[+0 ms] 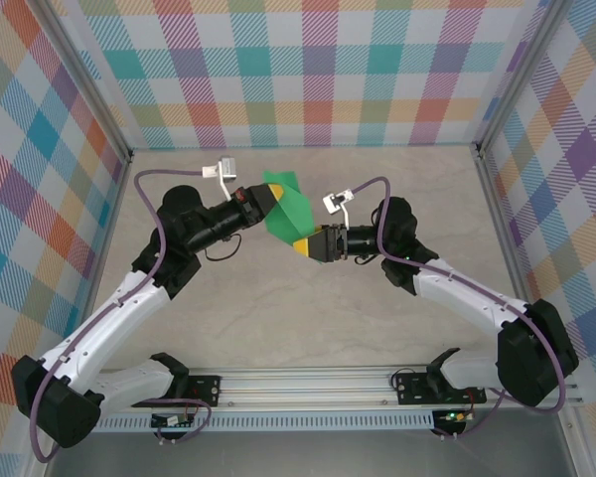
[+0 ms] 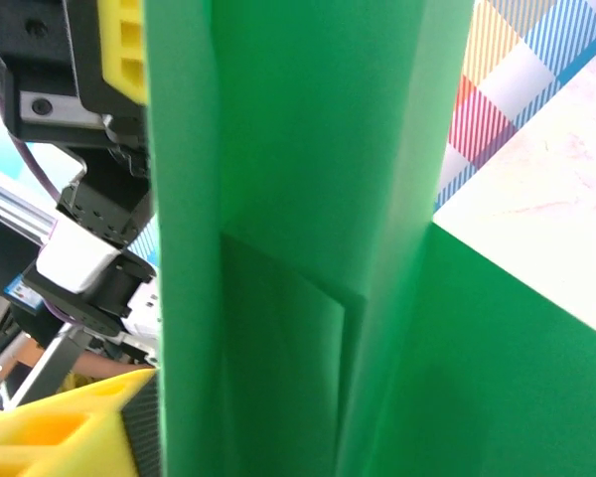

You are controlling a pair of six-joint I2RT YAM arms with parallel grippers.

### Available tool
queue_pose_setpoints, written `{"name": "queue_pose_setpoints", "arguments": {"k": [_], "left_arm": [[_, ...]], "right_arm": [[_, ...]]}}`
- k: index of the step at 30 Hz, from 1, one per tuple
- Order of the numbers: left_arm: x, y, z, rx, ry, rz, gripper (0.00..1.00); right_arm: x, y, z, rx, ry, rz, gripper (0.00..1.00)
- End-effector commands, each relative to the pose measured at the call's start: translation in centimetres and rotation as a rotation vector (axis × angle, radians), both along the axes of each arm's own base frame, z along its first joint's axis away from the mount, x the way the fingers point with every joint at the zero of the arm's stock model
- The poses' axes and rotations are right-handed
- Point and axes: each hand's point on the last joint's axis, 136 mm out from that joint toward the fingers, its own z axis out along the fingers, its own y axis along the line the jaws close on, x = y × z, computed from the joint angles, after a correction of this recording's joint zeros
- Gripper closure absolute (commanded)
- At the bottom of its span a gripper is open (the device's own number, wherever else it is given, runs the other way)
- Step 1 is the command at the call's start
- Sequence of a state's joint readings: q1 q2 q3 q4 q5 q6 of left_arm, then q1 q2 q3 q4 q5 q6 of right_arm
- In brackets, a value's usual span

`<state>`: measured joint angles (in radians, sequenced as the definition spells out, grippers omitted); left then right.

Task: Fold a paper plane with a square sheet of paper (fold left side to right side)
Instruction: Turn over the paper at the center of the table.

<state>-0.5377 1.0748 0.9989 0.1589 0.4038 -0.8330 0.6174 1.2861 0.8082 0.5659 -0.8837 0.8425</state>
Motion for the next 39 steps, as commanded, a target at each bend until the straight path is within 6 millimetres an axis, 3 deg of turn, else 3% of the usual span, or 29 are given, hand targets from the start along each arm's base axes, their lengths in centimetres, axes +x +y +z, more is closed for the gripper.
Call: {"name": "queue_pose_setpoints", "arguments": {"k": [1,7,10,12,16,20,26,30,32,35,39], "left_arm": [[0.0,-0.2,-0.1,-0.011,0.000,-0.019,1.00],[0.4,-0.6,-1.0,0.011,0.020,-0.025,0.97],[0.4,-0.3,-1.1,0.039,0.019,-0.010,0.87],[0.3,0.2,-1.2,0.070,0.009,0.012,0.73],[-0.1,2.4,-1.0,0.164,-0.017,0.107,0.35],[-0.2,6.0,-1.8,0.283,-0.016,0.278,0.14],[-0.9,12.0,-2.6,0.381,-0.009,0.547,0.09],[-2.0,15.5,-2.6,0.380,-0.014,0.696,0.09],[-2.5,16.9,-2.8,0.385,-0.002,0.753,0.09],[-3.0,18.2,-3.1,0.393,0.016,0.808,0.08],[-3.3,18.9,-3.3,0.414,0.033,0.834,0.06]], "right_arm": [[-0.6,-0.2,2.6,0.039,-0.087,-0.004,0.41],[-0.9,-0.8,2.5,-0.002,-0.108,-0.033,0.68],[-0.9,-1.1,1.8,-0.042,-0.108,-0.049,0.76],[-0.8,-1.3,1.1,-0.080,-0.105,-0.067,0.80],[0.2,-2.1,-2.2,-0.273,-0.084,-0.138,0.85],[1.3,-4.2,-6.5,-0.545,-0.096,-0.239,0.88],[2.2,-8.5,-12.1,-1.136,-0.291,-0.393,0.87],[3.4,-11.1,-13.2,-1.561,-0.484,-0.503,0.86],[4.1,-11.6,-13.2,-1.726,-0.571,-0.542,0.86],[4.9,-10.7,-13.8,-1.913,-0.707,-0.536,0.85],[6.2,-9.3,-16.0,-2.132,-0.850,-0.468,0.84]]}}
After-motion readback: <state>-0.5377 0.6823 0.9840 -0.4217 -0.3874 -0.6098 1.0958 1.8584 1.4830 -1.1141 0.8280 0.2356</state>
